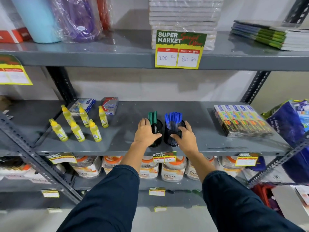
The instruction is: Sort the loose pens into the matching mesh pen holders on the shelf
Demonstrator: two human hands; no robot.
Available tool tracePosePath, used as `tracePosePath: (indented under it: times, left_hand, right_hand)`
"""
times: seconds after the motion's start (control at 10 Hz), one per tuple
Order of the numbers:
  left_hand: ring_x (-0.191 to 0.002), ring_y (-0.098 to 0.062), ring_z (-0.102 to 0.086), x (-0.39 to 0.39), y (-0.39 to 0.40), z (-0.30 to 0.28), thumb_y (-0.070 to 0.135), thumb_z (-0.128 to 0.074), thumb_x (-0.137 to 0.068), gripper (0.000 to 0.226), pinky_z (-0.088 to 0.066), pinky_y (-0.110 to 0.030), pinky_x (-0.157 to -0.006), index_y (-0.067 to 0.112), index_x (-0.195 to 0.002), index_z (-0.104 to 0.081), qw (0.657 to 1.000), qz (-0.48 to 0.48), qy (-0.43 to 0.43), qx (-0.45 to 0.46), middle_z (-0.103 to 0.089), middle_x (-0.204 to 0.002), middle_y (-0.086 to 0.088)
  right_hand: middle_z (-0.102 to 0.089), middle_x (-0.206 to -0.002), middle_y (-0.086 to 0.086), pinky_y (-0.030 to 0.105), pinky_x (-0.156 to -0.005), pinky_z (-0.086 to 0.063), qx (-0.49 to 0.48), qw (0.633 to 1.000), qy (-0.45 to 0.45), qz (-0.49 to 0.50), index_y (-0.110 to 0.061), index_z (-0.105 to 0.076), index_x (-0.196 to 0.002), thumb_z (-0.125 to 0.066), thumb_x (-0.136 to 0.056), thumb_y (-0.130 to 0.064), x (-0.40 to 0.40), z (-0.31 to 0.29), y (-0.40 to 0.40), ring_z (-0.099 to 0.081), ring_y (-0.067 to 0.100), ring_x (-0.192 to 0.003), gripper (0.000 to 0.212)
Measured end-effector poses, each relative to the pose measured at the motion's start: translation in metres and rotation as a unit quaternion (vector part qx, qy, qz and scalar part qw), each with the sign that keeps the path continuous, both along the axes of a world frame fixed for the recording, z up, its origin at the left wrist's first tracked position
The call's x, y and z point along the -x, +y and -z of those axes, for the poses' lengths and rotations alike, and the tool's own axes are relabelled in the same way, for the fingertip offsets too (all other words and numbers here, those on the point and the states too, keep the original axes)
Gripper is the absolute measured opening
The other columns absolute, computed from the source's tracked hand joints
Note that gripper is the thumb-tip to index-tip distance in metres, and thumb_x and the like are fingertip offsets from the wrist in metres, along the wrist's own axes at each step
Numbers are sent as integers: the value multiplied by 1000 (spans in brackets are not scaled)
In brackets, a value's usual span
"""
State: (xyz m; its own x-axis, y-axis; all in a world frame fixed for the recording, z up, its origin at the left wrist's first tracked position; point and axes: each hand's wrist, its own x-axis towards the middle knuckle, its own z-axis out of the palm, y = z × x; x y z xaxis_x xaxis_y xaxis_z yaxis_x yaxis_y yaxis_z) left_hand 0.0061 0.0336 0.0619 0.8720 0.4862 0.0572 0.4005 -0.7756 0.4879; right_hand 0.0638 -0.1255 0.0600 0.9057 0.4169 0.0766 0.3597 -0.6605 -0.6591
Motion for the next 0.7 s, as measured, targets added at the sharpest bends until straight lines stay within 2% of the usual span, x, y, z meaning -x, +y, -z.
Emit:
tracePosePath:
  times: [0.3,0.5,0.6,0.7]
  left_hand:
    - [-139,-29,-12,12,-9,-3,42,-69,-79,96,-27,-40,-108,-1,-142,-12,1000,-6,5,3,-15,-152,-17]
    - [-140,-29,-5,14,-11,-5,43,-69,-79,100,-20,-39,-111,-2,-143,-7,1000,-2,11,11,-8,-154,-19]
    - [-140,-32,-2,17,-12,-3,52,-67,-77,105,-10,-40,-113,-2,-143,-5,1000,8,-6,-7,-6,-154,-21]
    - [-141,-31,-4,23,-12,-4,59,-55,-81,98,-6,-41,-114,-2,-143,-11,996,5,-60,-62,-11,-153,-21]
  right_hand:
    - [-14,-158,8,37,-105,-39,-11,1000,7,1,-6,-50,-127,-62,-89,-23,15,-3,-8,-43,30,-131,43]
    - [-12,-158,9,37,-103,-40,-4,1000,8,-4,-6,-48,-129,-62,-89,-23,17,-3,-10,-45,30,-130,46]
    - [-12,-158,10,39,-108,-37,-19,1000,-6,-10,-9,-42,-133,-63,-88,-27,20,-1,-12,-34,30,-138,54]
    - [-17,-157,12,40,-113,-32,-48,997,-58,10,-8,-38,-136,-59,-90,-30,24,1,-13,-24,28,-142,55]
